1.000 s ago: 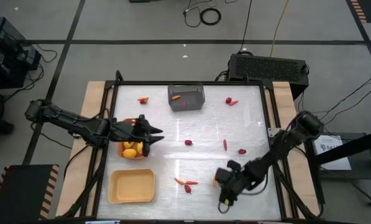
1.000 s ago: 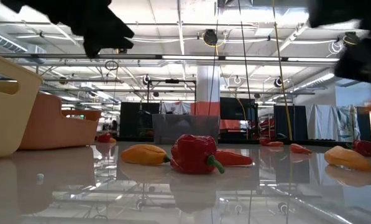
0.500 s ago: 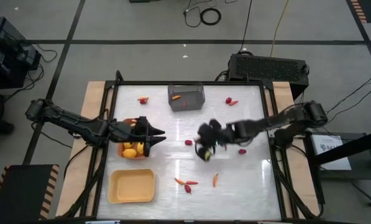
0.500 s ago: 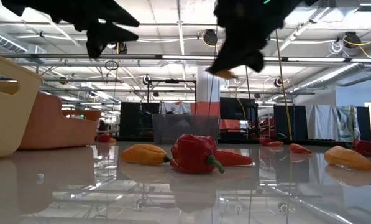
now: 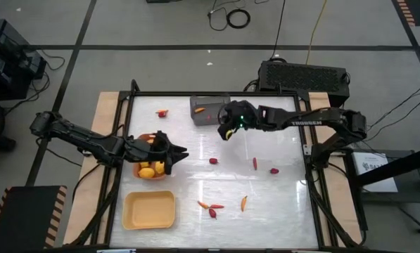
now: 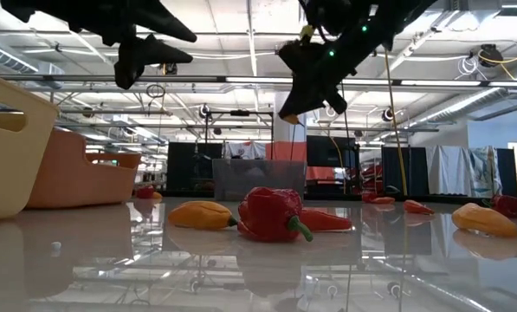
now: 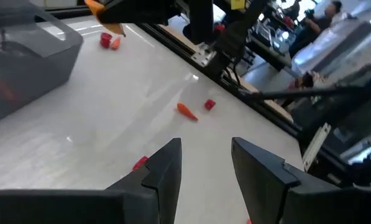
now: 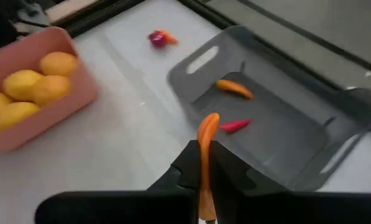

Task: Sort produce into baskets
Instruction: Put the orange chili pepper into the black bin, then put the red bell pepper into the black bin

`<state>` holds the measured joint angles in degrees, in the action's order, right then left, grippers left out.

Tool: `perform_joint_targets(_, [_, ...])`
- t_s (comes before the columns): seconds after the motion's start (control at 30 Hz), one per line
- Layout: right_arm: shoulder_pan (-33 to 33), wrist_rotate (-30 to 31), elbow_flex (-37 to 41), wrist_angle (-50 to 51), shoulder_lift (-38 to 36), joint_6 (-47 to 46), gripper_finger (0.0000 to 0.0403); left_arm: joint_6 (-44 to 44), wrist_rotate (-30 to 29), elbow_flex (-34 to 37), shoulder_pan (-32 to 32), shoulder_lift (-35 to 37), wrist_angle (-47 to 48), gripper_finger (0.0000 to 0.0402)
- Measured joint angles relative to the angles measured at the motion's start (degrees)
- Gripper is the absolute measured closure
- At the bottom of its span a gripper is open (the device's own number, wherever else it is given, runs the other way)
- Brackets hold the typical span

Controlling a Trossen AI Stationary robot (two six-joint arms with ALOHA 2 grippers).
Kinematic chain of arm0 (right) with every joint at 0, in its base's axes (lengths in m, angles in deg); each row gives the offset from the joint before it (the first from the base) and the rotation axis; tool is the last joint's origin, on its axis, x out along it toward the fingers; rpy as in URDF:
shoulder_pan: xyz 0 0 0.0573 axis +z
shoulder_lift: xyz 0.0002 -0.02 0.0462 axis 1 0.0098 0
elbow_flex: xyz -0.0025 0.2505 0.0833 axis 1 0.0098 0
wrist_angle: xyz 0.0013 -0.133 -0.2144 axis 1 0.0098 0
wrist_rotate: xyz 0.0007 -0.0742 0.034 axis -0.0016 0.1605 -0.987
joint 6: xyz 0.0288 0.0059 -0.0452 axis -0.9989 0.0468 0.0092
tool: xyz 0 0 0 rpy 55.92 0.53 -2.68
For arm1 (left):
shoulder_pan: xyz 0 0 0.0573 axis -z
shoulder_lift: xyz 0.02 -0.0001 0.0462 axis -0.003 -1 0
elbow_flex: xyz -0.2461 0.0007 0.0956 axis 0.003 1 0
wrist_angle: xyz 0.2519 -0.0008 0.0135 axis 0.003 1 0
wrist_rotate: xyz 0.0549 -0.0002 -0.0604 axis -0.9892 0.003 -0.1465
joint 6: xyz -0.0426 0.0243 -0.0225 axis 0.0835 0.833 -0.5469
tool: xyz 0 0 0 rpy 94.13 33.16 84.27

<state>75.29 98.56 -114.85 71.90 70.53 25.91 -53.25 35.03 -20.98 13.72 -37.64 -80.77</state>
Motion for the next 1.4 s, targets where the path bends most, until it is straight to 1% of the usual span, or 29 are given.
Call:
perform_joint_targets(0.3, [-5.6,0.0,0.0,-4.3,1.0,11.8,0.0374,-4.5,-6.8,0.0,0.0,0.0,-0.3,0.0253])
perform_joint_targets(0.4, [-7.3,-0.9,0.0,-5.9,2.8,12.7,0.0374,-6.3,-9.8,0.0,0.0,0.0,-0.3,0.0253])
perform_joint_targets(0.53, [-9.2,-4.5,0.0,-8.9,6.0,13.3,0.0372,-8.4,-13.6,0.0,0.0,0.0,-0.6,0.0253])
perform_joint_targets(0.63, [-10.0,-4.8,0.0,-11.1,7.8,15.3,0.0364,-8.7,-16.4,0.0,-0.1,0.0,-2.1,0.0253])
perform_joint_targets(0.77, [-11.1,-4.7,0.0,-11.8,8.1,18.5,0.0345,-8.7,-19.0,0.0,-0.7,0.0,-5.1,0.0253])
perform_joint_targets(0.93, [-13.2,-5.1,0.0,-11.5,8.2,19.1,0.0313,-8.7,-21.5,0.0,-2.6,0.0,-8.3,0.0253])
perform_joint_targets(1.07, [-15.1,-10.3,0.0,-11.1,8.2,19.1,0.0288,-8.7,-22.9,0.0,-3.7,0.0,-10.3,0.0253])
perform_joint_targets(1.23, [-16.4,-10.7,0.0,-9.5,6.6,20.7,0.0261,-8.7,-24.3,0.0,-3.8,0.0,-12.3,0.0253])
perform_joint_targets(1.4, [-18.1,-10.7,0.0,1.4,1.5,20.4,0.0244,-7.1,-24.5,0.0,-3.8,0.0,-10.7,0.0253])
